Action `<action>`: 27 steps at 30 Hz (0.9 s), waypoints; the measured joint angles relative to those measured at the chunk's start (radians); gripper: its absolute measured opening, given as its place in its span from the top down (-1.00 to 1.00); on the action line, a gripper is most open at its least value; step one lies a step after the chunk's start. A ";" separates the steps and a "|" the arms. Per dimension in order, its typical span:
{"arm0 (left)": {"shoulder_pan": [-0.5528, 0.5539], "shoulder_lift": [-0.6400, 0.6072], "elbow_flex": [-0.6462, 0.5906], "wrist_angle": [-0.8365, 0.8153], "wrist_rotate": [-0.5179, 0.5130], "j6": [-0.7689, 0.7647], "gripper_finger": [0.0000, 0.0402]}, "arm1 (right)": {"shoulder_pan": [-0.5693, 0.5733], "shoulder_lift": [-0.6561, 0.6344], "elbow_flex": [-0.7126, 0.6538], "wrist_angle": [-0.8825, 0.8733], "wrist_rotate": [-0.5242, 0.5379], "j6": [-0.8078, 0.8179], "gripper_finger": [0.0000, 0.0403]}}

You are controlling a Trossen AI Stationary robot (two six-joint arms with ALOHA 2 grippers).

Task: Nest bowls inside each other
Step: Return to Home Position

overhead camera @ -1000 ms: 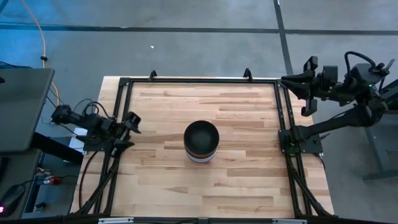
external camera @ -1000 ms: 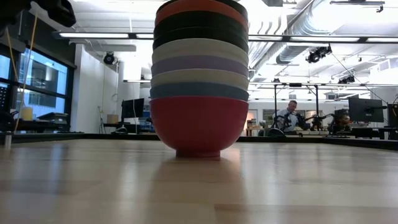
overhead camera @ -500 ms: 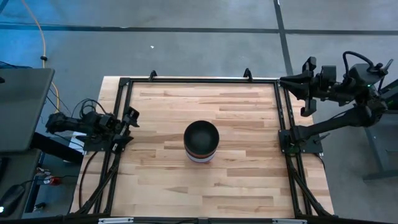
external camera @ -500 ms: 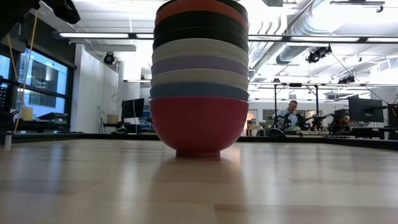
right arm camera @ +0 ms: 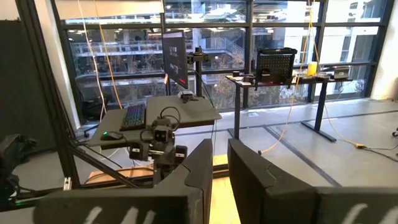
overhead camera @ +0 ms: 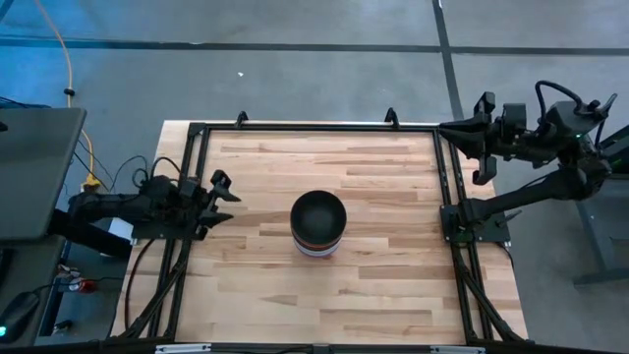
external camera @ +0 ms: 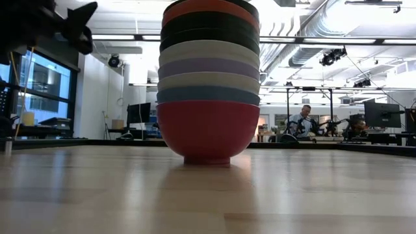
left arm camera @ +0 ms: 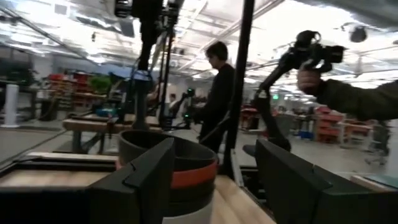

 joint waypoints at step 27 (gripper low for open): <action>0.046 0.000 0.000 -0.204 -0.181 0.002 -0.05 | 0.000 0.039 0.000 -0.023 0.040 0.026 0.78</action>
